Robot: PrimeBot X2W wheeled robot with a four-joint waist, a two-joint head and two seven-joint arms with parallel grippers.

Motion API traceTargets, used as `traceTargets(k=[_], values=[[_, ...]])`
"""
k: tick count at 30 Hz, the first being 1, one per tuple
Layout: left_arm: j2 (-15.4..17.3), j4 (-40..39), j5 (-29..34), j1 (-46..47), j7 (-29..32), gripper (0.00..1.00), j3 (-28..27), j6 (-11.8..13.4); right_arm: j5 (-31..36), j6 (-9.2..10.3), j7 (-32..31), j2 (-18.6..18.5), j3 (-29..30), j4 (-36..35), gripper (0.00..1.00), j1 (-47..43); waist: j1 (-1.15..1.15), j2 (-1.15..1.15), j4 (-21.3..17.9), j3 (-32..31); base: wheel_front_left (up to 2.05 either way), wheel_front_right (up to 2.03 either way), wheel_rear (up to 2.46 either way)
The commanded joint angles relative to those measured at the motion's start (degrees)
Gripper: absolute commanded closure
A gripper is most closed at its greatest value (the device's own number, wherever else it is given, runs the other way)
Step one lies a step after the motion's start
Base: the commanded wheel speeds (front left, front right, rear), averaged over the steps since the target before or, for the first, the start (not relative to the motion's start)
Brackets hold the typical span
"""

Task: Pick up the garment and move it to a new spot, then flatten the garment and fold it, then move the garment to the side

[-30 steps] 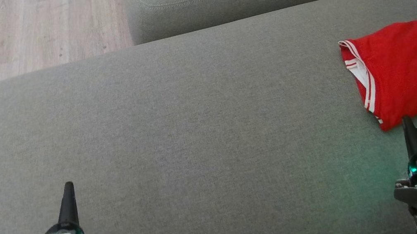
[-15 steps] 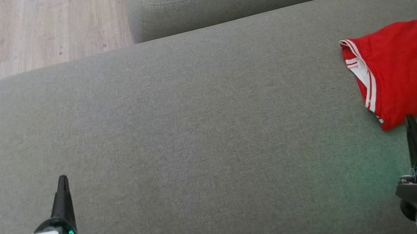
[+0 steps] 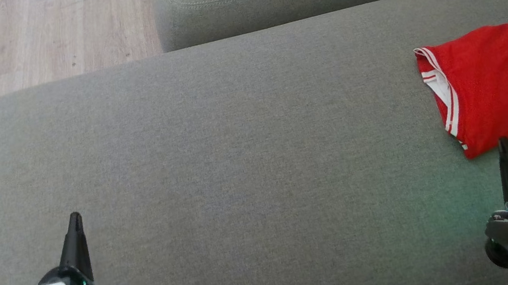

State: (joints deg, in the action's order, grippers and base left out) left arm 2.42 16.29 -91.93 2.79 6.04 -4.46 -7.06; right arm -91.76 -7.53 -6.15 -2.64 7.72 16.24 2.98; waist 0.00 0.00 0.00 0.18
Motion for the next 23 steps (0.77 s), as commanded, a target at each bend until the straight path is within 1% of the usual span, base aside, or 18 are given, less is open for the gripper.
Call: traceTargets(k=[1, 23], values=[[0.5, -2.2, -0.2, 3.4, 0.5, 1.0, -2.1, -0.4, -0.4, 0.04, -0.4, -0.2, -1.2, -2.2, 1.0, 3.2, 0.0, 0.0, 0.0, 0.0, 0.0, 0.0, 0.0], [0.5, -2.2, -0.2, 3.4, 0.5, 1.0, -2.1, -0.4, -0.4, 0.04, -0.4, -0.2, -1.2, -2.2, 1.0, 3.2, 0.0, 0.0, 0.0, 0.0, 0.0, 0.0, 0.0]])
